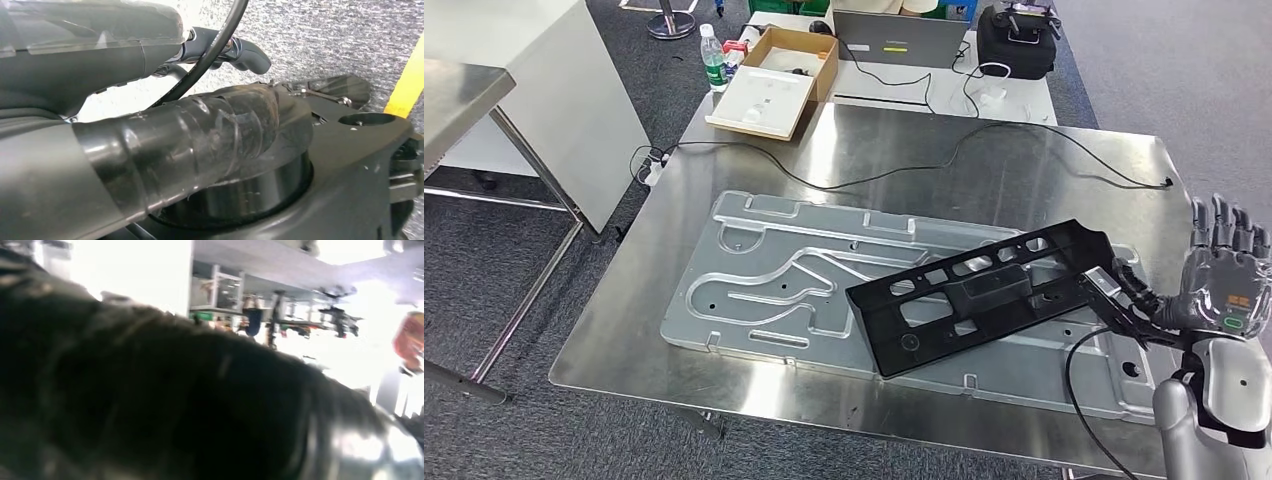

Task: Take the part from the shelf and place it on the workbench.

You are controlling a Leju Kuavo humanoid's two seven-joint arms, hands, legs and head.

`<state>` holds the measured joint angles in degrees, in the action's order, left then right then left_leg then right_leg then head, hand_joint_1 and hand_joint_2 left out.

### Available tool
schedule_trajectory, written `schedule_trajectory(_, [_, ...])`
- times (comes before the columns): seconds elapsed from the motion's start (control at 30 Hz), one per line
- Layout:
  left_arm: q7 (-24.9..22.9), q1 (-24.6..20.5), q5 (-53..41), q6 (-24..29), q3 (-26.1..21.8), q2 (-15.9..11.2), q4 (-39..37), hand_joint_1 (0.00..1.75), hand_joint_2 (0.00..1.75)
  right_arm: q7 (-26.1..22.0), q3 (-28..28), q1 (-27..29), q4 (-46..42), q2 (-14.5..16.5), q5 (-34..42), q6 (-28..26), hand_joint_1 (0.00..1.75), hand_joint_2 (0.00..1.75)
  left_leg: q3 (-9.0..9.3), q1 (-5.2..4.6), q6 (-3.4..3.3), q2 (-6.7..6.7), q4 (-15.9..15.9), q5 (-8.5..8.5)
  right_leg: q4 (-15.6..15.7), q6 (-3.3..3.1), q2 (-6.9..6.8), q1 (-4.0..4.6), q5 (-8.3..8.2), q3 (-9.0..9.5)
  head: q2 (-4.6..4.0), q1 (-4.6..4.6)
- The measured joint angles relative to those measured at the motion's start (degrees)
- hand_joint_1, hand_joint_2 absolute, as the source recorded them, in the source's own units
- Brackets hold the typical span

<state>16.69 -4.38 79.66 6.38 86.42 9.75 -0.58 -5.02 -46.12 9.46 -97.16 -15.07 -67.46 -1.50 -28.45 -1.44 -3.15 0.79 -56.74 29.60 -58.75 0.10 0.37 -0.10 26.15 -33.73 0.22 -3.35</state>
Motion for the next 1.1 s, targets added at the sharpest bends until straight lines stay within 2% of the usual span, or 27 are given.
schedule_trajectory(0.1, [0.13,-0.08,0.55,0.36,0.07,0.00,-0.01,0.00,0.00,-0.02,2.05,-0.31,-3.13,-0.24,6.77,-0.47,0.00,0.00,-0.03,0.02,0.00,0.00,0.01,0.00,-0.02,0.00,-0.01,-0.08,0.00,0.00,0.00,0.00])
schedule_trajectory(0.2, [-0.56,-0.12,1.08,1.70,0.24,0.00,-0.01,0.00,0.00,0.86,8.92,-0.43,-10.36,-1.09,12.84,-2.96,0.00,0.00,-0.01,0.08,0.01,-0.05,0.03,-0.01,-0.07,-0.01,0.07,-0.06,0.00,-0.02,0.00,0.00])
schedule_trajectory(0.33, [-2.13,-0.10,1.48,3.43,0.52,-0.01,0.01,0.00,0.00,2.79,24.82,-1.12,-20.04,-1.68,5.03,-10.89,0.00,0.00,0.05,0.19,0.07,-0.07,0.03,-0.05,-0.12,-0.03,0.09,0.06,0.00,0.00,0.00,0.00])
schedule_trajectory(0.4, [-2.54,-0.05,1.56,3.73,0.68,0.00,0.01,0.00,0.00,5.40,33.38,-1.47,-23.62,-2.33,1.03,-13.42,0.00,0.00,0.07,0.22,0.13,-0.02,0.03,-0.08,-0.14,-0.04,0.07,0.10,0.01,0.00,0.00,0.01])
schedule_trajectory(0.47, [-2.76,0.01,1.61,3.84,0.80,0.00,0.00,0.00,0.00,7.13,39.48,-1.60,-25.96,-3.16,-0.03,-14.67,0.00,0.00,0.07,0.23,0.16,-0.01,0.04,-0.09,-0.15,-0.05,0.06,0.15,0.02,0.00,0.00,0.01])
schedule_trajectory(0.63, [-3.06,0.04,1.73,3.85,1.17,-0.01,-0.01,0.00,0.00,7.35,46.11,-1.67,-28.61,-4.76,0.64,-15.70,0.00,0.00,0.02,0.06,0.02,-0.05,-0.19,0.00,-0.05,0.10,0.09,0.01,-0.09,0.05,0.00,0.00])
schedule_trajectory(0.7, [-3.75,0.07,1.73,3.84,1.37,-0.02,-0.01,0.00,0.00,6.37,47.93,-1.84,-29.16,-4.96,-0.60,-16.07,0.00,0.00,0.03,-0.06,-0.23,-0.04,-0.35,-0.18,0.14,0.39,0.11,-0.16,-0.41,0.13,0.00,0.00])
schedule_trajectory(0.77, [-4.49,0.06,1.57,3.92,1.54,0.08,0.00,0.00,0.00,5.99,50.50,-2.11,-29.79,-5.03,-4.13,-16.46,0.00,0.00,0.33,0.31,-0.54,-0.17,0.47,-1.02,0.13,0.71,0.13,0.01,-0.29,0.16,0.00,-0.01])
schedule_trajectory(0.8, [-4.75,0.03,1.47,4.03,1.62,0.15,0.01,0.00,0.00,6.48,52.30,-2.25,-30.09,-5.15,-6.46,-16.75,0.00,0.00,0.44,0.54,-0.79,-0.28,0.99,-1.49,-0.71,0.88,0.11,0.07,0.65,-0.14,0.00,-0.01])
schedule_trajectory(0.83, [-4.97,0.01,1.38,4.15,1.69,0.22,0.01,0.00,0.00,7.35,54.31,-2.35,-30.29,-5.32,-8.76,-17.14,0.00,0.00,0.46,0.78,-0.99,-0.41,1.44,-1.90,-2.79,1.06,0.07,0.07,2.31,-0.95,0.00,-0.02])
schedule_trajectory(0.9, [-5.34,0.04,1.16,4.42,1.79,0.31,0.01,0.00,0.00,10.01,58.79,-2.44,-30.41,-5.86,-12.65,-18.12,0.00,0.00,0.07,0.92,-1.15,-0.61,1.49,-2.22,-10.05,1.45,-0.03,-0.32,6.65,-3.79,0.00,-0.02])
schedule_trajectory(0.93, [-5.53,0.07,0.99,4.54,1.84,0.34,0.01,0.00,0.00,11.27,60.82,-2.41,-30.40,-6.14,-13.88,-18.52,0.00,0.00,-0.24,0.95,-1.09,-0.68,1.31,-2.25,-13.59,1.68,-0.06,-0.56,8.14,-5.14,0.00,-0.02])
schedule_trajectory(0.97, [-5.69,0.09,0.79,4.68,1.88,0.35,0.01,0.00,0.00,12.40,62.69,-2.32,-30.40,-6.43,-14.66,-18.86,0.00,0.00,-0.54,0.99,-1.04,-0.75,1.06,-2.28,-15.52,1.88,-0.08,-0.77,8.56,-5.71,0.00,-0.02])
schedule_trajectory(1.0, [-5.85,0.09,0.55,4.84,1.92,0.36,0.01,0.00,0.00,13.20,64.18,-2.17,-30.40,-6.67,-15.00,-19.10,0.00,0.00,-0.84,1.08,-0.95,-0.77,0.73,-2.28,-15.27,2.07,-0.10,-0.96,7.84,-5.20,0.00,-0.02])
schedule_trajectory(1.03, [-5.97,0.08,0.30,4.97,1.97,0.39,0.01,0.00,0.00,13.81,65.47,-1.94,-30.40,-6.87,-15.17,-19.32,0.00,0.00,-1.11,1.20,-0.82,-0.76,0.35,-2.22,-12.76,2.23,-0.14,-1.14,6.23,-3.56,0.00,-0.02])
schedule_trajectory(1.1, [-5.87,0.03,-0.25,5.13,2.10,0.51,0.01,0.00,0.00,14.73,67.44,-1.40,-30.40,-7.16,-15.62,-19.72,0.00,0.00,-1.68,1.37,-0.27,-0.64,-0.57,-1.97,-4.99,2.36,-0.16,-1.26,3.34,0.97,0.00,-0.02])
